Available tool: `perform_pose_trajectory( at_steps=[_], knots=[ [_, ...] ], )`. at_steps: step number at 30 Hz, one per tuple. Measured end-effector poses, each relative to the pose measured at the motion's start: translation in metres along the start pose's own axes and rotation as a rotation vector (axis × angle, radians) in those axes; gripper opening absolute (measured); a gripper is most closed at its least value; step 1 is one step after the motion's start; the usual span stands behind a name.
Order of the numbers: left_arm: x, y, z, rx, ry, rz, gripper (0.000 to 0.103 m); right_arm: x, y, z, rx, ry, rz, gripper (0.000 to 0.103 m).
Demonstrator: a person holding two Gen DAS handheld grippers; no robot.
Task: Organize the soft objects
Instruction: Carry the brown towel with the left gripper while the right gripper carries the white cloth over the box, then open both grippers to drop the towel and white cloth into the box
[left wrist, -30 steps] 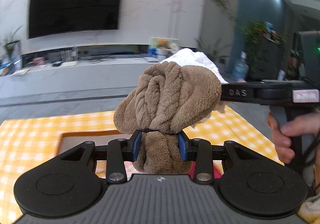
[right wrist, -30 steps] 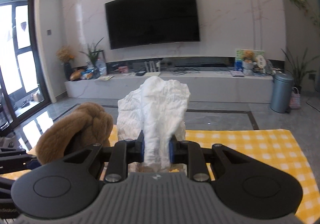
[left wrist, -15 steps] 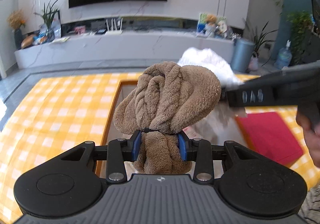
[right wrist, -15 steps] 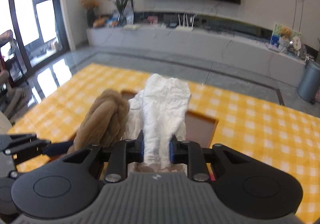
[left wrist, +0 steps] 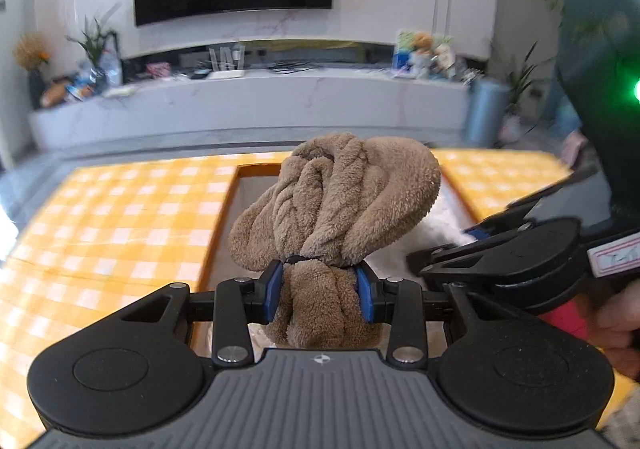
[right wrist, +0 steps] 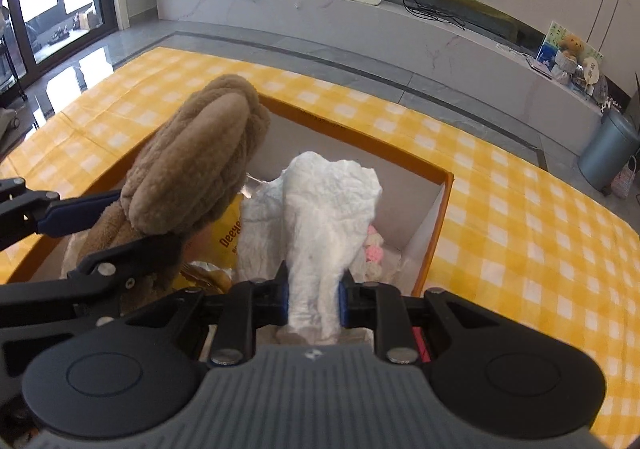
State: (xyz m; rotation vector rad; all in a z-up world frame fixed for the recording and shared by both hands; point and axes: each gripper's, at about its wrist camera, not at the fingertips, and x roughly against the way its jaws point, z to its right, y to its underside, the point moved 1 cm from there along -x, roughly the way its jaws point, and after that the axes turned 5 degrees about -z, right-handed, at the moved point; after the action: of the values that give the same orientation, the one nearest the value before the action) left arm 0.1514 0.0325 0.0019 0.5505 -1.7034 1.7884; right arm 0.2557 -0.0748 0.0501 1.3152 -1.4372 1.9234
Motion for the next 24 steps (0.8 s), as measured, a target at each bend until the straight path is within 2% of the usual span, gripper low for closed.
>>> perform_pose_trajectory(
  at_steps=[3, 7, 9, 10, 11, 12, 13, 14, 15, 20, 24],
  knots=[
    [0.011, -0.002, -0.019, 0.098, 0.054, 0.058, 0.043, 0.006, 0.004, 0.000, 0.069, -0.025, -0.007, 0.021],
    [0.019, -0.009, -0.022, 0.129, 0.060, 0.151, 0.044, -0.003, 0.007, -0.010, 0.167, -0.008, -0.056, 0.021],
    [0.014, -0.011, -0.019, 0.128, 0.072, 0.175, 0.047, -0.010, 0.011, -0.018, 0.215, 0.010, -0.072, 0.027],
    [0.010, -0.011, -0.016, 0.120, 0.067, 0.180, 0.050, -0.012, 0.012, -0.020, 0.225, 0.020, -0.074, 0.035],
    [0.007, -0.011, -0.013, 0.105, 0.054, 0.176, 0.058, -0.012, 0.013, -0.022, 0.228, 0.028, -0.062, 0.045],
    [0.004, -0.010, -0.009, 0.086, 0.043, 0.171, 0.066, -0.009, 0.015, -0.023, 0.227, 0.034, -0.044, 0.050],
    [0.002, -0.010, -0.007, 0.069, 0.033, 0.169, 0.082, -0.006, 0.016, -0.022, 0.224, 0.034, -0.026, 0.064],
    [0.000, -0.008, -0.004, 0.060, 0.025, 0.170, 0.091, -0.002, 0.016, -0.021, 0.220, 0.032, -0.009, 0.081],
    [-0.001, -0.007, -0.002, 0.058, 0.022, 0.169, 0.093, 0.002, 0.017, -0.019, 0.217, 0.031, 0.011, 0.088],
    [0.000, -0.005, -0.002, 0.095, 0.055, 0.125, 0.096, 0.026, 0.021, -0.010, 0.211, 0.036, 0.096, 0.095],
    [0.016, -0.007, 0.006, 0.075, 0.077, 0.174, 0.100, 0.053, 0.028, 0.002, 0.159, 0.053, 0.180, 0.099]
  ],
)
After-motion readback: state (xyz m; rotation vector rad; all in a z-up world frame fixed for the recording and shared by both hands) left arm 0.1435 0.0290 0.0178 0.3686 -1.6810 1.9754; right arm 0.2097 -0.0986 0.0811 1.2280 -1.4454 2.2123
